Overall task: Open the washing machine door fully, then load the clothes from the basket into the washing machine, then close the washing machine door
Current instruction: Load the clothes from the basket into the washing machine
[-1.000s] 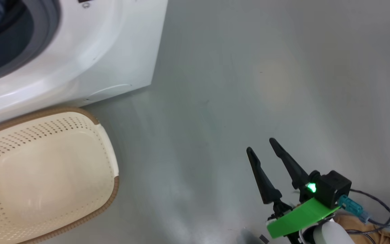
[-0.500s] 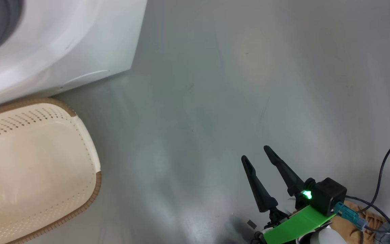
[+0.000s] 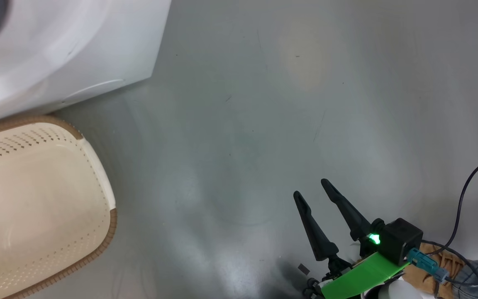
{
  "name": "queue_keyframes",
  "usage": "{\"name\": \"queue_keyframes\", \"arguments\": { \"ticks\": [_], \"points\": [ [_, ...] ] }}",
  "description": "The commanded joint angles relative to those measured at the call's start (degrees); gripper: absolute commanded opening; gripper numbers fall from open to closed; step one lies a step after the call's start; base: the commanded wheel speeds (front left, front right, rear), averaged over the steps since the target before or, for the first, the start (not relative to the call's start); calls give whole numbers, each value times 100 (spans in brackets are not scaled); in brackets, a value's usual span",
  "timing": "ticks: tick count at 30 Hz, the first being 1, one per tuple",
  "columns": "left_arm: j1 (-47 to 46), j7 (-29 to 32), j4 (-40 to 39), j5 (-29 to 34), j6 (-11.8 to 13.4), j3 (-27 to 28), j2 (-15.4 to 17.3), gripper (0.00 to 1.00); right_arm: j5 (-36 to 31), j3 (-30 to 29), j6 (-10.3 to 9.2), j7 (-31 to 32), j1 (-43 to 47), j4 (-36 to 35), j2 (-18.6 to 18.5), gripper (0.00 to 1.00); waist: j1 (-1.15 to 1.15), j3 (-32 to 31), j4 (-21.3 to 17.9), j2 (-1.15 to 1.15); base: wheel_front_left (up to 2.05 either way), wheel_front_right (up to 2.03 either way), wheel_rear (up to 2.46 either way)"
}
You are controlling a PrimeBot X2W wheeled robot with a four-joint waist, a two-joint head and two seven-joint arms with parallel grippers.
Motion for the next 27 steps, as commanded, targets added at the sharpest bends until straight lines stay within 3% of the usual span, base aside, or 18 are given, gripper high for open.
{"name": "queue_keyframes", "arguments": {
  "ticks": [1,3,4,5,7,22,27],
  "points": [
    [32,-29,-101,95,25,-27,229,0,33,120,9,-27,148,-80,-27,100,-1,-11,6,0,0,0,0],
    [11,-29,6,110,21,-75,200,13,29,117,9,-27,152,-67,-25,100,-1,-33,16,0,0,0,0],
    [-3,-29,27,107,18,-87,181,31,26,113,9,-27,154,-63,-25,100,-1,-44,23,0,0,0,0],
    [-12,-29,65,84,12,-84,158,43,25,106,9,-27,158,-61,-24,100,-1,-56,32,0,0,0,0],
    [-23,-21,226,57,4,-99,111,100,27,91,9,-27,167,-58,-24,100,-1,-80,56,0,0,0,0],
    [275,-28,785,-218,371,24,-155,100,39,-30,9,-27,215,46,-10,100,-1,-579,278,0,0,0,0],
    [612,-29,719,-366,341,116,-285,100,51,-32,9,-27,205,69,-9,100,-1,-814,352,0,0,0,0]
  ]
}}
